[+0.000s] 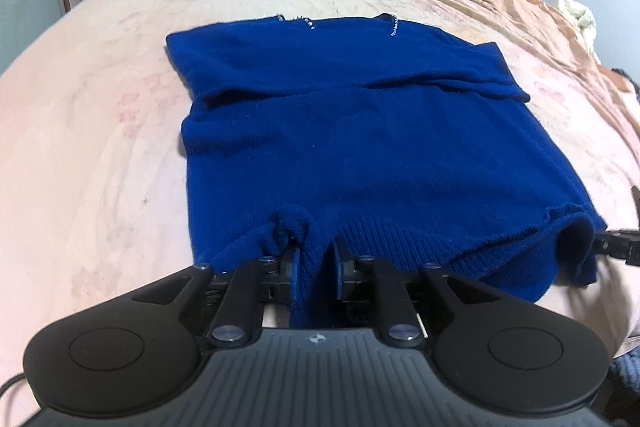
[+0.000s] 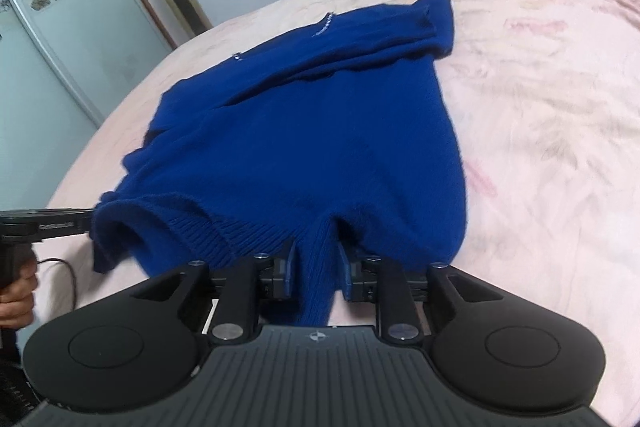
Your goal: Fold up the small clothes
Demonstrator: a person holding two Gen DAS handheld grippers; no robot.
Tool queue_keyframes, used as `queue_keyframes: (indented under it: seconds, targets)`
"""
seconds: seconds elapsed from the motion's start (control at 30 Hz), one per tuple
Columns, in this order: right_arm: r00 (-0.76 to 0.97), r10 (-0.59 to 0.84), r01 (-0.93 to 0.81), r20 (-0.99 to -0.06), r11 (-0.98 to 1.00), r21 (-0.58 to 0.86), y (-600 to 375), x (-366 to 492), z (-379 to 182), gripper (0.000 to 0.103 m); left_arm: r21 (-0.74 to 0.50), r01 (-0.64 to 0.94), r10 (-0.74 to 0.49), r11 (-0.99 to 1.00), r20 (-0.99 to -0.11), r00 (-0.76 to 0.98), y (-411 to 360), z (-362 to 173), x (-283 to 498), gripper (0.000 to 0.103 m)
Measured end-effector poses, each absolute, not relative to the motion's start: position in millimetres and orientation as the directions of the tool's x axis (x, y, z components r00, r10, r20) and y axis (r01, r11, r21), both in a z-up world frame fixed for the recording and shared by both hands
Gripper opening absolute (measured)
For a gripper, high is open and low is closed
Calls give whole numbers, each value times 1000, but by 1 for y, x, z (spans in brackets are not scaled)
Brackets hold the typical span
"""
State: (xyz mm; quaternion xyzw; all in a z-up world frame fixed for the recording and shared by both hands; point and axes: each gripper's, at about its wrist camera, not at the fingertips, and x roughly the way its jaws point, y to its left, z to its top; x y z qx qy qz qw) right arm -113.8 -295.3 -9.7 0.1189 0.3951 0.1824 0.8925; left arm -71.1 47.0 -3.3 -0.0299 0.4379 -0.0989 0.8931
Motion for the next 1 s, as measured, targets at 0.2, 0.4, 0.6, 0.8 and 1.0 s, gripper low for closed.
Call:
queue_keyframes:
  seconds: [0.2,0.4,0.6,0.8,1.0]
  targets:
    - [600,474,-219,-645,872,437,-297,-111,-13,46,-218,126,-251,968,-781,572,61,-7,-75,21]
    - [652,448,-200,-612,880,431,-296,-112,-2,12,-183,164,-244,969,-776,582,52,6,-79,11]
    - [721,460,-275,-518,876,396,-290,-116,37,12,-122,166,-204,979,-690,694,48,46,-77,10]
    - [760,431,-263,-487,888,376,-288,-98,46,12,-62,98,-114,993,-683,721,41,55,-47,6]
    - [773,412,-250,-482,897,365,-289,-93,47,12,-169,118,-203,978,-685,700,61,58,-47,5]
